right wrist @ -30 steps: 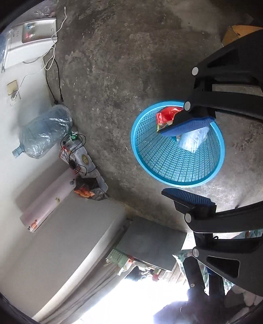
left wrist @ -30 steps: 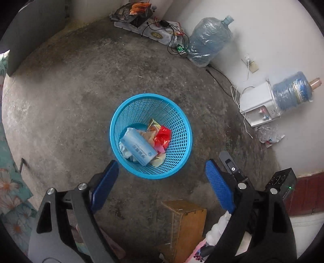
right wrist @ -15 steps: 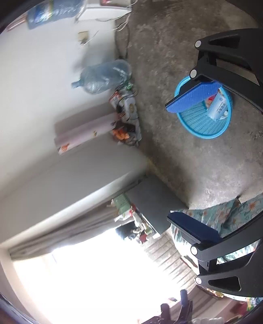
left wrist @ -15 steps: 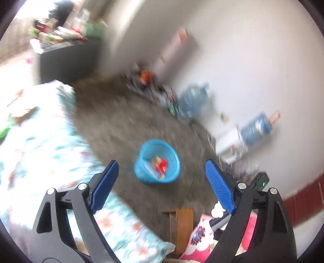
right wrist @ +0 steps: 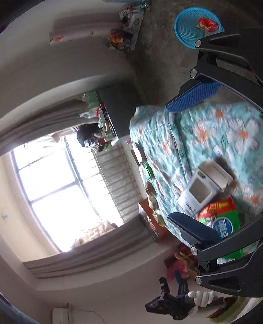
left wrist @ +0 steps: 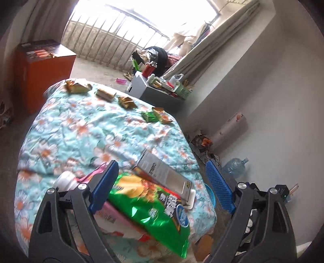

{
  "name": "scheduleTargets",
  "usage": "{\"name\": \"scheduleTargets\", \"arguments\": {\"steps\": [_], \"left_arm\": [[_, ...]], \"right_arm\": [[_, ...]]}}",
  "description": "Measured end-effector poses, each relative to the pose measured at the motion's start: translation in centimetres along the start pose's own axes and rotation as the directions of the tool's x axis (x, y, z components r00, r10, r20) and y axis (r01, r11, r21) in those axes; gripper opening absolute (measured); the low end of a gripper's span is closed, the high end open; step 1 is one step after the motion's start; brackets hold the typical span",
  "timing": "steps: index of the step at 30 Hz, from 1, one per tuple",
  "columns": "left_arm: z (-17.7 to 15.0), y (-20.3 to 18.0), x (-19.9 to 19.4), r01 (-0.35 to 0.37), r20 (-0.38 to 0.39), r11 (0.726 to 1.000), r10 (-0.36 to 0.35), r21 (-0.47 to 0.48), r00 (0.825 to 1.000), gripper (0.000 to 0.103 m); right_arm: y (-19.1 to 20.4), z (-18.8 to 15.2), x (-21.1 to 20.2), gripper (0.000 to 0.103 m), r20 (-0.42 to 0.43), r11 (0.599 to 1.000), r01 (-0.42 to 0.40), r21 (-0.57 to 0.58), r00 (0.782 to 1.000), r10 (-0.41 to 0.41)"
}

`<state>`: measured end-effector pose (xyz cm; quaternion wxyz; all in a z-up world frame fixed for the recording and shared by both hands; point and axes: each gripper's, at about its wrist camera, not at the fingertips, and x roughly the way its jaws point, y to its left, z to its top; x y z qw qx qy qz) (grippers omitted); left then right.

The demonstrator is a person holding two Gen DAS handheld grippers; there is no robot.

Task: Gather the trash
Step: 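Move both tools back to the trash pile on the bed, then grasp the white strawberry drink bottle with the right tool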

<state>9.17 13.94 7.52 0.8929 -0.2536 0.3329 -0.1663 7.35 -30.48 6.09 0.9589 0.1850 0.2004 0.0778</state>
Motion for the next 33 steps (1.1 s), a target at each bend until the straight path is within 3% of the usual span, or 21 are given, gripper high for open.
{"name": "scheduleTargets", "arguments": {"steps": [3,6,9,11,13,16,18,20,22,24,28,32,33], "left_arm": [[-1.5,2.1,-0.9,-0.035,-0.015,0.999,0.035,0.004,0.999,0.084],[-3.0,4.4,-2.4,-0.057,-0.015,0.998,0.057,-0.001,0.998,0.083],[-4.1,6.6,-3.3,-0.070,-0.028,0.997,0.068,-0.043,0.997,0.083],[-4.8,7.8,-3.8,-0.084,-0.029,0.995,0.082,-0.060,0.996,0.083],[-5.4,8.8,-4.3,-0.092,-0.025,0.993,0.090,-0.078,0.996,0.077],[-6.2,9.9,-4.5,-0.081,-0.026,0.991,0.079,-0.110,0.997,0.070],[-6.8,10.3,-4.2,-0.067,-0.042,0.990,0.063,-0.122,0.997,0.067],[-7.1,10.4,-3.9,-0.059,-0.058,0.991,0.052,-0.123,0.997,0.062],[-7.5,10.5,-3.5,-0.047,-0.076,0.991,0.038,-0.123,0.996,0.061],[-7.9,10.6,-3.1,-0.038,-0.092,0.992,0.027,-0.124,0.995,0.060],[-8.2,10.7,-2.4,-0.036,-0.110,0.992,0.023,-0.119,0.994,0.060],[-8.0,11.4,-2.0,-0.044,-0.115,0.990,0.029,-0.132,0.993,0.060],[-8.0,11.6,-1.9,-0.046,-0.115,0.989,0.030,-0.137,0.993,0.060]], "right_arm": [[5.3,-1.7,1.2,0.096,-0.095,0.991,-0.128,-0.034,0.988,0.125],[10.2,-3.7,1.8,0.095,-0.189,0.965,-0.253,-0.061,0.953,0.238],[14.2,-5.5,1.9,0.085,-0.275,0.935,-0.339,-0.102,0.913,0.301],[16.7,-6.5,1.9,0.074,-0.337,0.901,-0.420,-0.108,0.868,0.365],[19.0,-7.5,2.0,0.069,-0.399,0.852,-0.512,-0.106,0.807,0.435],[22.2,-9.3,2.8,0.060,-0.498,0.792,-0.595,-0.134,0.732,0.465],[24.0,-10.4,3.6,0.057,-0.550,0.769,-0.618,-0.163,0.704,0.449],[25.1,-11.5,4.7,0.055,-0.591,0.767,-0.616,-0.180,0.691,0.416],[25.6,-12.1,5.9,0.053,-0.620,0.769,-0.610,-0.192,0.683,0.387],[25.9,-12.6,7.1,0.053,-0.631,0.778,-0.591,-0.215,0.692,0.351],[25.9,-12.6,8.7,0.053,-0.608,0.804,-0.516,-0.297,0.751,0.258],[25.6,-11.8,10.4,0.053,-0.578,0.824,-0.448,-0.348,0.794,0.188],[25.7,-11.6,11.0,0.053,-0.578,0.823,-0.443,-0.355,0.796,0.179]]}}
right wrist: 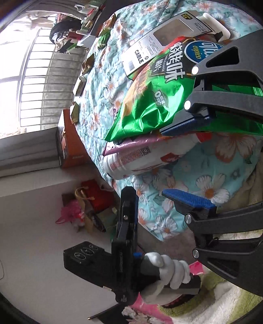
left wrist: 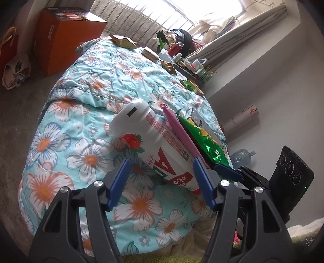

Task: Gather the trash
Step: 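Grasp the white strawberry drink bottle with the right tool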

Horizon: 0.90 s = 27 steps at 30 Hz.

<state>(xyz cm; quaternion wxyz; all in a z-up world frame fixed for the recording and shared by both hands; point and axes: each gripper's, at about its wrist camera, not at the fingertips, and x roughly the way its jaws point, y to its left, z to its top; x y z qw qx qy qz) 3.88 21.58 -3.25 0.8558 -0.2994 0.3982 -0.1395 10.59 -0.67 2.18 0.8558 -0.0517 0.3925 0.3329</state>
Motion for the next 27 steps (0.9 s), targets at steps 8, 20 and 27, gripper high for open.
{"name": "scheduleTargets", "arguments": {"steps": [8,20,27], "left_arm": [[0.6,1.8,-0.2,-0.019,0.023,0.999,0.020,-0.040,1.000,0.060],[1.1,3.6,-0.5,-0.022,0.035,0.997,0.025,-0.077,0.999,0.060],[1.1,4.2,-0.8,-0.030,0.041,0.995,0.034,-0.094,0.999,0.060]], "right_arm": [[1.7,1.9,0.6,0.053,0.016,0.996,-0.057,-0.068,0.998,0.058],[1.7,2.2,4.8,0.056,-0.067,0.991,0.087,-0.106,0.993,-0.094],[3.0,3.7,7.7,0.072,-0.108,0.951,0.194,-0.240,0.968,-0.225]]}}
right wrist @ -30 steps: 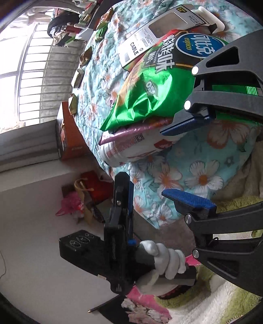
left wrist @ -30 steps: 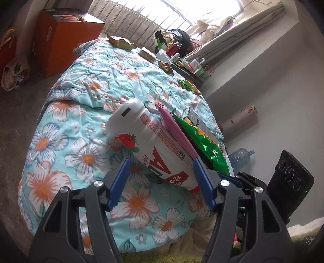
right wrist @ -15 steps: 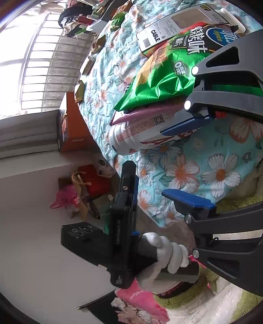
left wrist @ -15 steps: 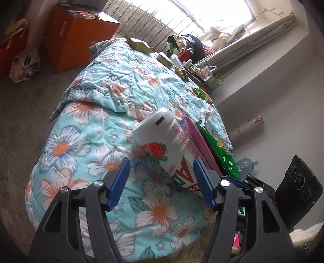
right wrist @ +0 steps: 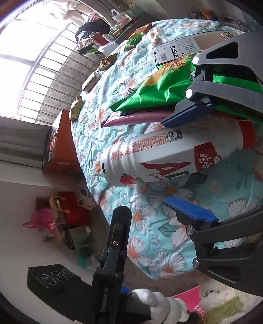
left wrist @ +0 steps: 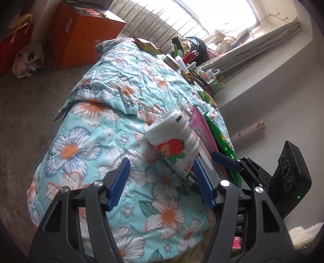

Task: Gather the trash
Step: 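Grasp the white strawberry drink bottle with the right tool, then lift the white strawberry bottle with the right tool while the left tool moves to the white CABLE box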

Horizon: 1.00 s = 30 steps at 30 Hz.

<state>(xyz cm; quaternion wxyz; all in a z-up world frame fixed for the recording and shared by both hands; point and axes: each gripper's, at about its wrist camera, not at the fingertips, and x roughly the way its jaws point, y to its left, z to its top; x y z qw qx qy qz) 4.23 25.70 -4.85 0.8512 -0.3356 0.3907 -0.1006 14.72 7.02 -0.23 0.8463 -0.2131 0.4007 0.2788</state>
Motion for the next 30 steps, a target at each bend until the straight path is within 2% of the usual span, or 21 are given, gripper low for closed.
{"name": "scheduleTargets", "arguments": {"steps": [5,8,11,13,14,16,18,20,22,24,26,28,30], "left_arm": [[0.0,0.5,-0.6,-0.019,0.015,1.000,0.019,-0.012,1.000,0.060],[0.1,0.7,-1.1,-0.032,0.028,0.999,0.032,-0.015,0.999,0.060],[0.2,0.7,-1.8,-0.042,0.046,0.999,0.042,-0.016,0.998,0.060],[0.3,0.4,-2.2,-0.045,0.058,0.999,0.046,-0.015,0.997,0.060],[0.3,0.3,-2.3,-0.045,0.063,0.999,0.046,-0.012,0.997,0.060],[0.3,-0.1,-2.6,-0.049,0.071,0.999,0.049,-0.007,0.996,0.060],[0.3,-0.5,-2.8,-0.047,0.074,0.999,0.047,-0.003,0.996,0.060],[0.2,-1.1,-2.9,-0.045,0.076,0.999,0.044,0.009,0.996,0.060],[0.1,-1.9,-2.9,-0.037,0.079,0.999,0.035,0.025,0.996,0.060],[0.2,-2.8,-2.7,-0.027,0.080,0.999,0.024,0.042,0.996,0.060],[0.2,-3.7,-2.4,-0.012,0.077,0.998,0.007,0.059,0.997,0.060],[0.5,-5.0,-1.7,0.014,0.070,0.997,-0.019,0.081,0.997,0.060],[0.8,-6.8,-1.1,0.044,0.063,0.992,-0.052,0.119,0.997,0.060]], "right_arm": [[0.4,0.3,1.9,0.073,-0.045,0.992,0.121,-0.040,0.991,-0.123],[0.0,0.5,1.5,0.061,-0.044,0.990,0.139,-0.012,0.989,-0.139],[-0.9,0.4,0.5,0.060,-0.043,0.997,0.017,0.076,0.999,-0.014],[-1.7,0.2,-0.1,0.059,-0.032,0.987,-0.068,0.145,0.997,0.073],[-2.2,0.0,-0.5,0.059,-0.019,0.975,-0.118,0.187,0.992,0.124],[-3.6,-0.5,-1.0,0.059,0.021,0.926,-0.241,0.291,0.969,0.246],[-5.3,-1.3,-1.5,0.058,0.085,0.849,-0.360,0.386,0.931,0.356],[-7.0,-2.3,-2.0,0.058,0.162,0.753,-0.466,0.464,0.881,0.445],[-8.6,-3.7,-2.7,0.058,0.263,0.638,-0.580,0.507,0.809,0.526],[-9.9,-5.0,-3.5,0.057,0.367,0.508,-0.682,0.526,0.721,0.587],[-11.3,-6.4,-4.3,0.057,0.458,0.402,-0.746,0.531,0.652,0.604],[-12.8,-7.6,-5.6,0.057,0.531,0.345,-0.780,0.523,0.614,0.584],[-14.5,-9.1,-7.4,0.056,0.599,0.316,-0.802,0.506,0.591,0.541]]}}
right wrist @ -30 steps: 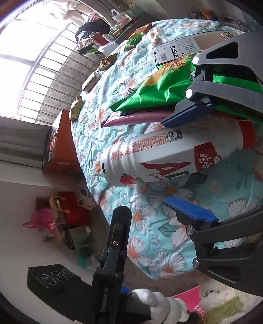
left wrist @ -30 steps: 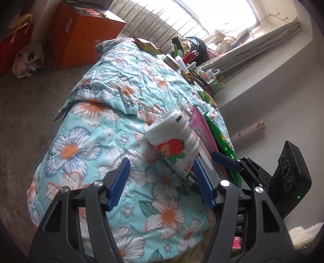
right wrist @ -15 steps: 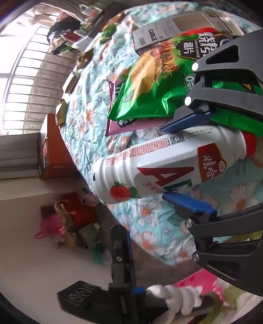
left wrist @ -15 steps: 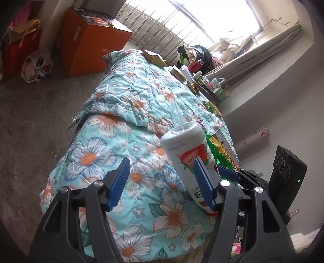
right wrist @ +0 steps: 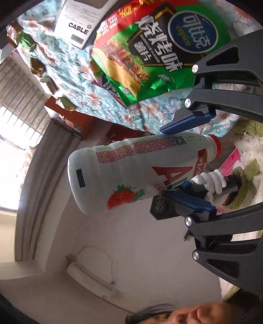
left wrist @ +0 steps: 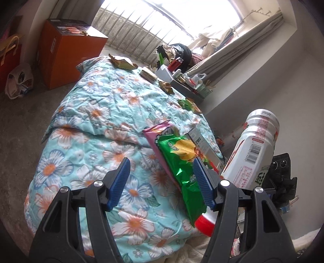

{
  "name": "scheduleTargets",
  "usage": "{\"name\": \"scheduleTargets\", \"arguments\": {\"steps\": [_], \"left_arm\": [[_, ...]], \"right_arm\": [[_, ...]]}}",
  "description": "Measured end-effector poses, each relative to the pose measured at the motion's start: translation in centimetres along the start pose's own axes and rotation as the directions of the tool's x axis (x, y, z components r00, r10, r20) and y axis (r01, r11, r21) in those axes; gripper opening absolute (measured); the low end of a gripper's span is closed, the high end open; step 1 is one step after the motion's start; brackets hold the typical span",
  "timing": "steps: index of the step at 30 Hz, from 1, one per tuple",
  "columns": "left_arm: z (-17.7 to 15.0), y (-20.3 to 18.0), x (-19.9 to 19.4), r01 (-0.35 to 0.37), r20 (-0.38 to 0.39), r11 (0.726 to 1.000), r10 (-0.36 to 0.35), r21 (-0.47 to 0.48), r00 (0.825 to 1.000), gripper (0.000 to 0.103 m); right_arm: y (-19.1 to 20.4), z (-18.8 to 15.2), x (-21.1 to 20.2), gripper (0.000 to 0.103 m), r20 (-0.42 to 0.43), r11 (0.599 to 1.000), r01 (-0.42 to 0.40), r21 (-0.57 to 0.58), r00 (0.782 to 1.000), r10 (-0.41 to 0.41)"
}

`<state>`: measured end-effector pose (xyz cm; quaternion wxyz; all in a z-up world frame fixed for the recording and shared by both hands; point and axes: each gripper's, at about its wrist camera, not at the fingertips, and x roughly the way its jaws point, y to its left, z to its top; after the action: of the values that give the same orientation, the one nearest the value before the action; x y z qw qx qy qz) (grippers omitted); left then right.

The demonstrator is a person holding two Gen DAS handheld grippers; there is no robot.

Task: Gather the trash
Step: 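Lift the white strawberry bottle with the right tool while the left tool moves to the white CABLE box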

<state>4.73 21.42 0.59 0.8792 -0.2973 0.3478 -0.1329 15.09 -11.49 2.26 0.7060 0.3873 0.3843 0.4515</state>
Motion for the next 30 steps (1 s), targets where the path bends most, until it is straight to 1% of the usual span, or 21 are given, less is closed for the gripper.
{"name": "scheduleTargets", "arguments": {"steps": [2,4,7,9,11,12,14,15,17,18,19,20,21,22,23,24,25,26,27,29,30], "left_arm": [[0.5,-1.9,1.1,0.039,-0.011,0.998,-0.039,0.040,0.999,0.060],[0.9,-3.8,2.5,0.082,-0.034,0.994,-0.079,0.079,0.996,0.060],[0.8,-6.9,5.2,0.148,-0.099,0.980,-0.135,0.132,0.986,0.060],[0.3,-8.7,7.0,0.200,-0.153,0.967,-0.177,0.156,0.972,0.060],[-0.6,-10.8,9.1,0.260,-0.225,0.950,-0.219,0.173,0.949,0.060],[-1.1,-11.8,10.3,0.291,-0.263,0.941,-0.240,0.174,0.934,0.060],[-2.4,-13.3,12.7,0.328,-0.348,0.930,-0.256,0.166,0.902,0.060],[-3.1,-14.0,14.0,0.349,-0.391,0.924,-0.266,0.156,0.881,0.060],[-4.6,-15.0,16.3,0.359,-0.459,0.923,-0.261,0.138,0.849,0.060],[-5.3,-15.2,17.3,0.357,-0.491,0.924,-0.251,0.135,0.834,0.060],[-6.1,-15.3,18.5,0.346,-0.516,0.929,-0.232,0.135,0.824,0.060],[-6.8,-15.3,19.4,0.314,-0.528,0.938,-0.194,0.148,0.827,0.060],[-7.4,-15.2,20.1,0.289,-0.533,0.942,-0.160,0.169,0.831,0.061],[-7.8,-14.9,20.4,0.275,-0.529,0.944,-0.143,0.180,0.837,0.052],[-7.9,-14.6,20.5,0.259,-0.523,0.949,-0.129,0.182,0.843,0.049],[-7.9,-14.3,20.3,0.255,-0.518,0.951,-0.130,0.177,0.845,0.047],[-7.5,-13.8,20.1,0.249,-0.515,0.953,-0.129,0.170,0.848,0.046],[-7.2,-13.3,19.8,0.238,-0.509,0.956,-0.122,0.170,0.852,0.046],[-6.9,-12.8,19.4,0.226,-0.500,0.957,-0.109,0.180,0.859,0.046],[-6.5,-12.0,18.9,0.211,-0.487,0.957,-0.089,0.200,0.869,0.045],[-6.5,-11.7,18.7,0.207,-0.488,0.957,-0.086,0.201,0.869,0.044]], "right_arm": [[0.1,0.3,-3.2,0.056,0.082,1.000,-0.022,0.001,0.996,0.022],[0.2,0.4,-6.8,0.056,0.166,1.000,-0.018,-0.008,0.986,0.019],[0.6,0.2,-11.8,0.056,0.269,1.000,0.015,-0.017,0.963,-0.009],[0.8,-0.3,-14.8,0.056,0.314,0.998,0.059,-0.017,0.948,-0.051],[1.0,-1.0,-17.3,0.056,0.345,0.993,0.122,0.002,0.932,-0.115],[0.9,-1.3,-18.3,0.056,0.353,0.988,0.152,0.014,0.924,-0.147],[0.4,-2.0,-20.1,0.054,0.374,0.977,0.207,0.054,0.903,-0.212],[-0.2,-2.4,-20.9,0.053,0.381,0.972,0.219,0.080,0.895,-0.233],[-1.8,-2.9,-21.9,0.051,0.400,0.969,0.203,0.142,0.883,-0.244],[-2.6,-3.0,-22.1,0.051,0.403,0.960,0.222,0.170,0.873,-0.273],[-3.5,-2.9,-22.0,0.051,0.399,0.941,0.277,0.194,0.854,-0.334],[-4.6,-2.7,-21.5,0.051,0.390,0.918,0.327,0.222,0.833,-0.392],[-6.1,-2.5,-20.8,0.051,0.370,0.898,0.359,0.254,0.822,-0.433],[-7.5,-2.5,-19.8,0.051,0.341,0.876,0.389,0.285,0.813,-0.472],[-8.7,-2.6,-18.7,0.051,0.312,0.844,0.434,0.317,0.793,-0.524],[-9.5,-2.6,-17.4,0.051,0.285,0.826,0.469,0.311,0.783,-0.552],[-9.9,-2.7,-16.5,0.051,0.275,0.828,0.476,0.297,0.788,-0.551],[-10.1,-2.8,-15.8,0.051,0.270,0.836,0.467,0.287,0.798,-0.539],[-9.9,-2.8,-15.4,0.051,0.270,0.842,0.464,0.273,0.804,-0.531],[-9.1,-2.6,-15.2,0.051,0.275,0.833,0.501,0.233,0.788,-0.551],[-8.7,-2.4,-15.3,0.051,0.278,0.830,0.512,0.220,0.783,-0.557]]}}
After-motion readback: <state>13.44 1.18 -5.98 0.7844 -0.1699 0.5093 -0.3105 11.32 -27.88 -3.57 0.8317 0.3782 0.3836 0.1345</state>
